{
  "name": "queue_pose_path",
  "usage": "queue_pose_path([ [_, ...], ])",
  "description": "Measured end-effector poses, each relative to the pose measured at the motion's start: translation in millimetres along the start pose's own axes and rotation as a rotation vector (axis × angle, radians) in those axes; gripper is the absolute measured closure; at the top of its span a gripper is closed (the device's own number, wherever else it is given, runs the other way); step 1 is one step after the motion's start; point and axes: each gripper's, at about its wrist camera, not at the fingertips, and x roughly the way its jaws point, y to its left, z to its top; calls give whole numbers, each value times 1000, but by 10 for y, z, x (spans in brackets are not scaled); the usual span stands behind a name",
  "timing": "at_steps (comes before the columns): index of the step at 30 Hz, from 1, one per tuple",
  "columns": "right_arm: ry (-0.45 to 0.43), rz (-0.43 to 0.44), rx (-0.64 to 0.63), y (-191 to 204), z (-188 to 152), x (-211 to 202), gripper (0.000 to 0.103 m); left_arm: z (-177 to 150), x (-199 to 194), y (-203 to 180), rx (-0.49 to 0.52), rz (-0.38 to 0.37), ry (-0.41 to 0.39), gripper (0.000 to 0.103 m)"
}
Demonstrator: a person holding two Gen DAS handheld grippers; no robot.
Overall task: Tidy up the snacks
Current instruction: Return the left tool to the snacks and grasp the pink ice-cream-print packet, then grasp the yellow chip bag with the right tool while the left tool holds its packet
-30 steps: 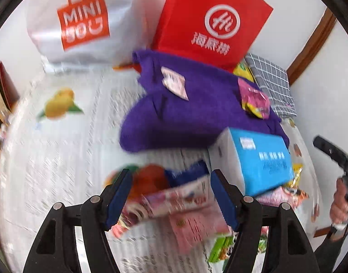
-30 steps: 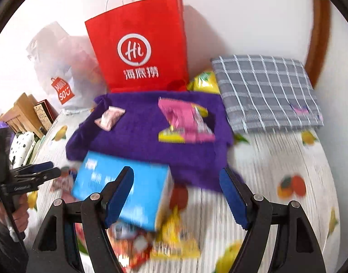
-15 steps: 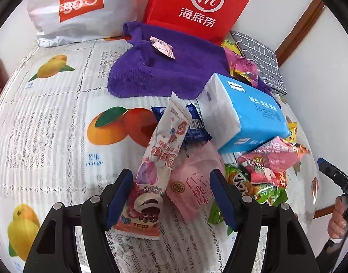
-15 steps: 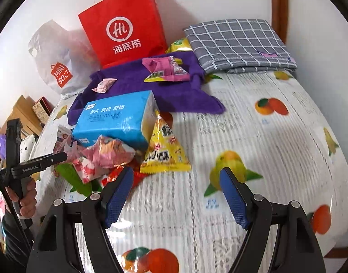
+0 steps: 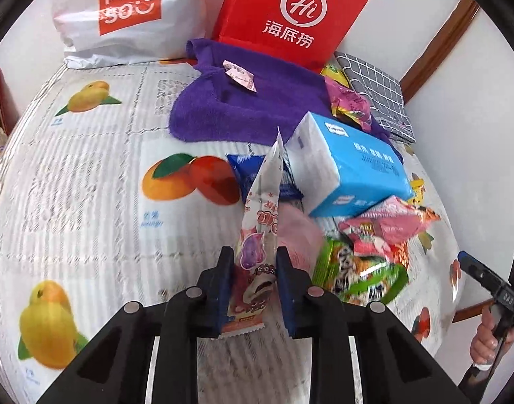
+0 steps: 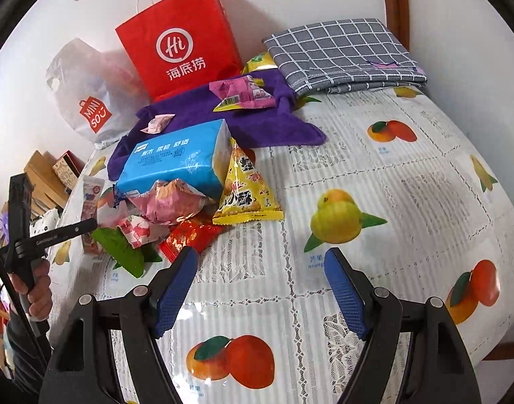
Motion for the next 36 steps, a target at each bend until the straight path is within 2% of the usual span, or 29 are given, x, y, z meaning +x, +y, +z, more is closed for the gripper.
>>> queue_pose_path([
  [4,1,-3,3,-15,-27,2,26,-175,-92,34,-12,-34,36,79],
  [8,-3,-12,15,-51,-29,31,26,-298,-121,52,-15,-8,59,79],
  [13,-14,-5,39,-74,22,124,26,-319,-26,56,-17,38,21,79],
  [17,-27,-30,10,-19,121,216,26,-358,-7,-12,31,68,-40,79],
  [24,-60,-49,-17,63,317,418,28,-444,-24,-1,60,71,-140,80],
  [36,-35,-35,-44,187,421,759,33,-456,-13,25,41,51,-151,78],
])
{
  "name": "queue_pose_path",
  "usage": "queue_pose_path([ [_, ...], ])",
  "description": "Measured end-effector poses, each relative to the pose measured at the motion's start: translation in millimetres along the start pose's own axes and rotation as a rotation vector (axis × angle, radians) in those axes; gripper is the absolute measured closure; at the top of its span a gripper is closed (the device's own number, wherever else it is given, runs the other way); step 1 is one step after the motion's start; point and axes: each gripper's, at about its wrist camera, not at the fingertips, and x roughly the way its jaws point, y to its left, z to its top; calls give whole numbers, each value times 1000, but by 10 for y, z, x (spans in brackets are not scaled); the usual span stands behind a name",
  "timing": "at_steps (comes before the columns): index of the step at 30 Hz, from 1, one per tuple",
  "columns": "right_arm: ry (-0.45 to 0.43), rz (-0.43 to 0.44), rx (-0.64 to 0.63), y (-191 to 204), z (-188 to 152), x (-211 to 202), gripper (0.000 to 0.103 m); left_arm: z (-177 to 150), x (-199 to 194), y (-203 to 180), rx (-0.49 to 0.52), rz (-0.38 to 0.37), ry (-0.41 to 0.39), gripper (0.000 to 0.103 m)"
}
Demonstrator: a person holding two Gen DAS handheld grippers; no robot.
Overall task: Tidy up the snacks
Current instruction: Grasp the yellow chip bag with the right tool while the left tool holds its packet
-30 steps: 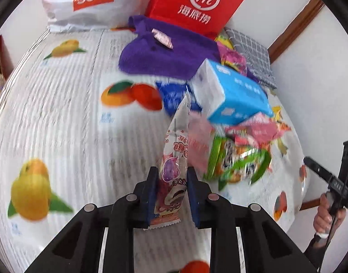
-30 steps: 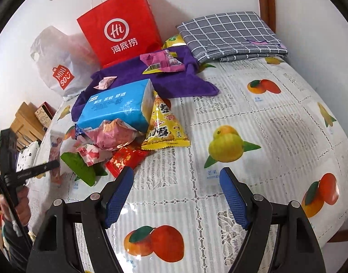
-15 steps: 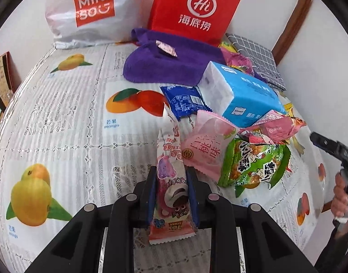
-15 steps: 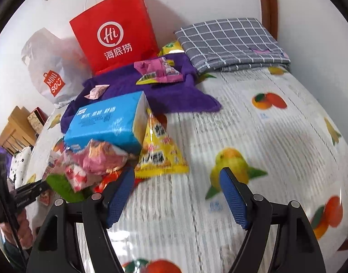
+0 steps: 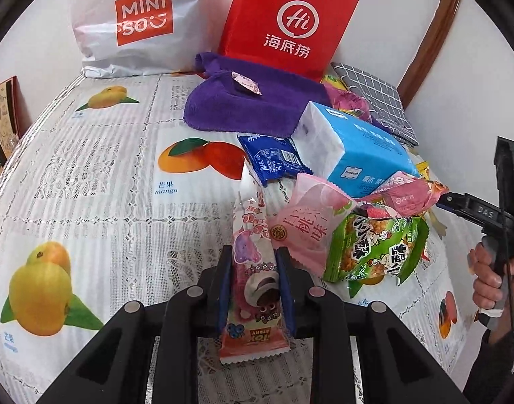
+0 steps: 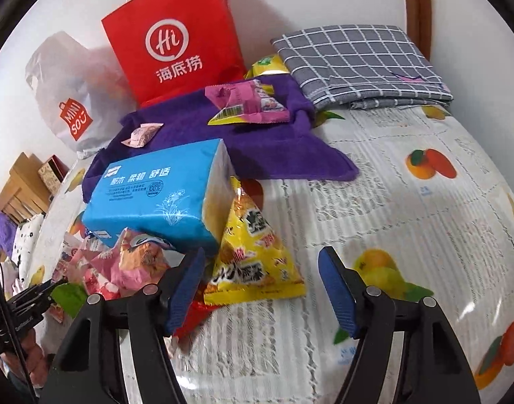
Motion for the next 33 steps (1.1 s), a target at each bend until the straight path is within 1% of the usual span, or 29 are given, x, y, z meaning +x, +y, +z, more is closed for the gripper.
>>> queue_pose_path([
  [1,5,-8,-7,17,7,46,34,-2,1,1,2,2,0,78],
  [3,23,-27,-27,42,19,151,39,-5,1,-6,4,5,0,78],
  [5,35,-37,-35,42,36,230,39,-5,-1,-6,3,4,-1,78],
  [8,64,-30,-36,27,53,344,39,-4,-2,-8,3,4,-1,78],
  [10,62,-9,-42,2,58,364,42,-4,-3,-8,2,3,-2,78],
  [11,66,6,-47,-11,55,363,52,-4,-3,-8,2,3,-2,78],
  [12,72,4,-52,-22,49,360,56,-3,-4,-8,3,3,-2,78],
  [15,55,-28,-55,-44,24,282,57,-2,-3,-5,-1,0,-3,80],
  [21,21,-20,-33,-104,-64,-1,57,-7,-8,2,-12,-10,-6,80],
  [25,20,7,-1,-126,-157,-171,57,-3,-10,20,-17,-12,-7,81],
  [33,10,22,-4,-12,-282,-401,57,-8,-12,24,-18,-10,-9,82],
])
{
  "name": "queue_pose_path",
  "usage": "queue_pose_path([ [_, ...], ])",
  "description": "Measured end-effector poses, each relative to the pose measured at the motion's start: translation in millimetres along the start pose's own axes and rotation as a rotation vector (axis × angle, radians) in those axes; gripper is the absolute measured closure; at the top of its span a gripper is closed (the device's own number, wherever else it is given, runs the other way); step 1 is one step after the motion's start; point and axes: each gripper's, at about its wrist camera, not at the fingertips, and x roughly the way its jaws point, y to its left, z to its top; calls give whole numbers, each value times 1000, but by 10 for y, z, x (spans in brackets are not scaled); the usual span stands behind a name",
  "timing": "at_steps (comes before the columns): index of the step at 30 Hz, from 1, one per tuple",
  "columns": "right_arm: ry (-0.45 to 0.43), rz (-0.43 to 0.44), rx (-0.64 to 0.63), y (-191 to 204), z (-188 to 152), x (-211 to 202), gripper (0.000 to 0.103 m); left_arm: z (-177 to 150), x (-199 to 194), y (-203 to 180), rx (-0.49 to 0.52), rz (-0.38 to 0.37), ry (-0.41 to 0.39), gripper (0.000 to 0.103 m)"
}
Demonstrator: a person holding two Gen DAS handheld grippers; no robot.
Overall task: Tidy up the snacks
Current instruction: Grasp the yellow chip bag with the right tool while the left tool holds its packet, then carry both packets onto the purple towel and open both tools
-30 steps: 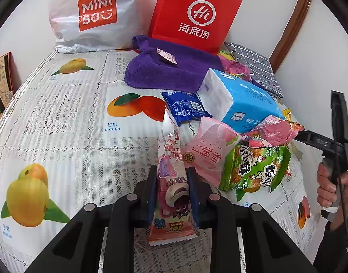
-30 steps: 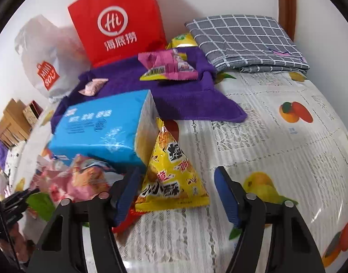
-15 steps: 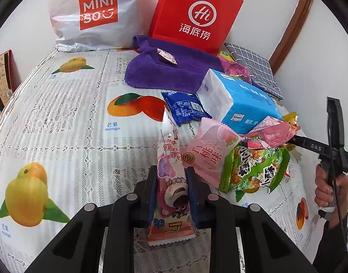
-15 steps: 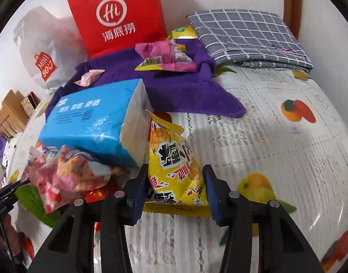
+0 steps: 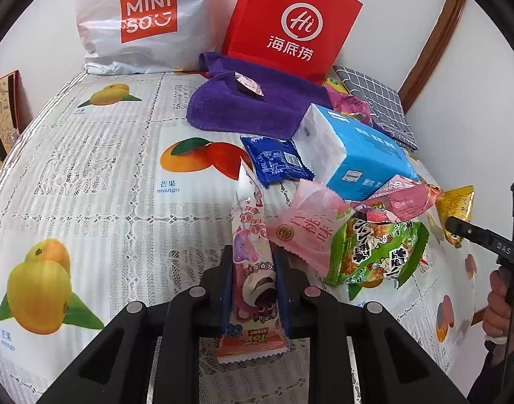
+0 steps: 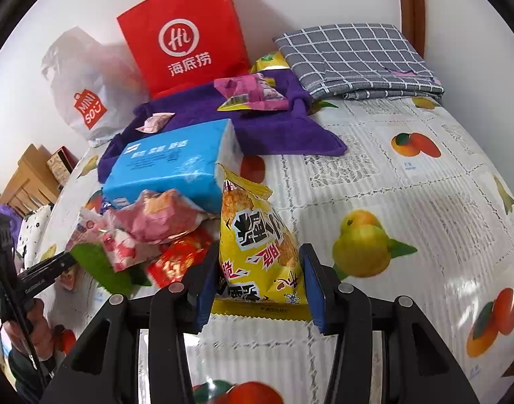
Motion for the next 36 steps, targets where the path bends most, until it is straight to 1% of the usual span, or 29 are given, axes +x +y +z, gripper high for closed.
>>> queue_pose_path([
  [3,-12,8,-11,89,-10,-88,57,-1,-2,0,-1,0,-1,83],
  [5,-19,15,-21,142,1,-139,57,-4,-8,-15,3,17,-2,83],
  [6,-22,17,-27,162,7,-164,57,-10,-17,-41,14,37,-3,83],
  [7,-27,17,-36,187,19,-197,57,-24,-34,-93,41,81,-3,83],
  [9,-33,20,-48,225,39,-261,57,-43,-74,-144,57,107,-2,83],
  [11,-34,28,-57,251,57,-315,57,-63,-141,-157,34,78,1,83],
  [13,-38,34,-67,273,63,-368,57,-76,-198,-151,-1,69,3,83],
  [16,-47,34,-93,300,76,-466,57,-96,-312,-169,-47,40,-11,83],
  [20,-70,36,-116,302,108,-617,57,-109,-430,-226,-68,57,-36,83],
  [25,-98,32,-135,285,183,-754,57,-75,-596,-281,-111,17,-58,83],
  [30,-128,63,-128,260,355,-846,57,60,-740,-428,-101,9,-92,83],
  [36,-151,93,-139,320,642,-832,57,346,-812,-532,-110,-7,-128,83],
])
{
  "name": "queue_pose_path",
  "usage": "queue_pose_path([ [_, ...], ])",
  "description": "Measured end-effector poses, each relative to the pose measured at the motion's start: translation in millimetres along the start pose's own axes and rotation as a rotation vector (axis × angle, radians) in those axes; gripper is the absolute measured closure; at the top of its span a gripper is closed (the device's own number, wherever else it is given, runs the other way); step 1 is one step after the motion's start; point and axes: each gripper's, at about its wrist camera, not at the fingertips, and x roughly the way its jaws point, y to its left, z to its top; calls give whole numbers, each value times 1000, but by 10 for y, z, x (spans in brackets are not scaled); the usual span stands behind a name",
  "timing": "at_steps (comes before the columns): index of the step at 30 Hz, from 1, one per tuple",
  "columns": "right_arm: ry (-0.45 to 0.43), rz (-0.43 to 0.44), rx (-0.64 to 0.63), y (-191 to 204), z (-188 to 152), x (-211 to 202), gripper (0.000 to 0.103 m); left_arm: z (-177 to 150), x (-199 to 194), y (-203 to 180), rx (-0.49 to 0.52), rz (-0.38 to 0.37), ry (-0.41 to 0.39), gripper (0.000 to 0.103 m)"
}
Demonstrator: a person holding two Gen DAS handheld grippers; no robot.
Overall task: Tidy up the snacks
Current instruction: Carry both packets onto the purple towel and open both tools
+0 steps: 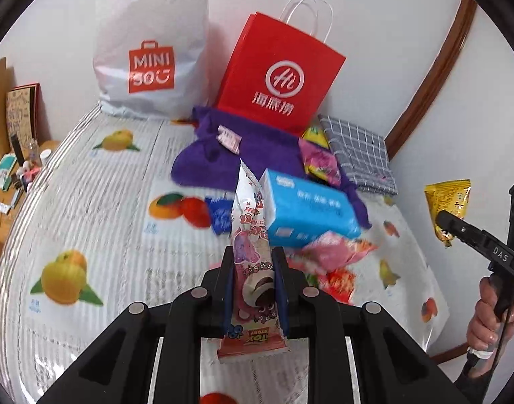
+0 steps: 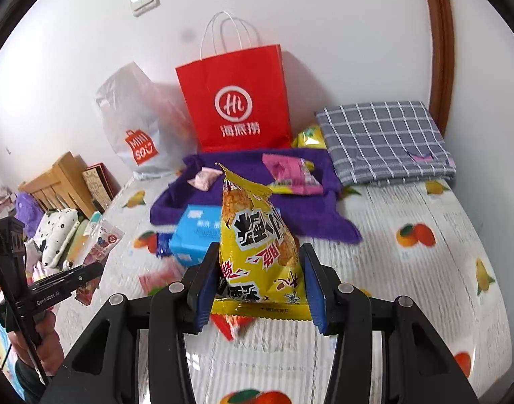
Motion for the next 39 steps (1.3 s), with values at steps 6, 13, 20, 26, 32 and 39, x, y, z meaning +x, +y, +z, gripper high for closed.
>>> queue_pose_path([
  [6,1,-12,-26,-19,400,249,57,361,129,-49,-10,-3,-19,83],
  [13,13,-4,-25,-103,844,662,57,841,457,-104,-20,3,-6,83],
  [20,68,-26,-84,-196,1078,1157,57,1170,760,-118,-11,12,-2,83],
  [26,156,-41,-94,-424,1131,1568,57,1320,1130,-50,-37,4,26,83],
  [32,235,-19,-154,-545,1170,1908,57,1411,1450,43,-77,-16,53,83],
  [39,349,62,-177,-651,1078,2209,57,1455,1826,179,-102,2,96,83],
])
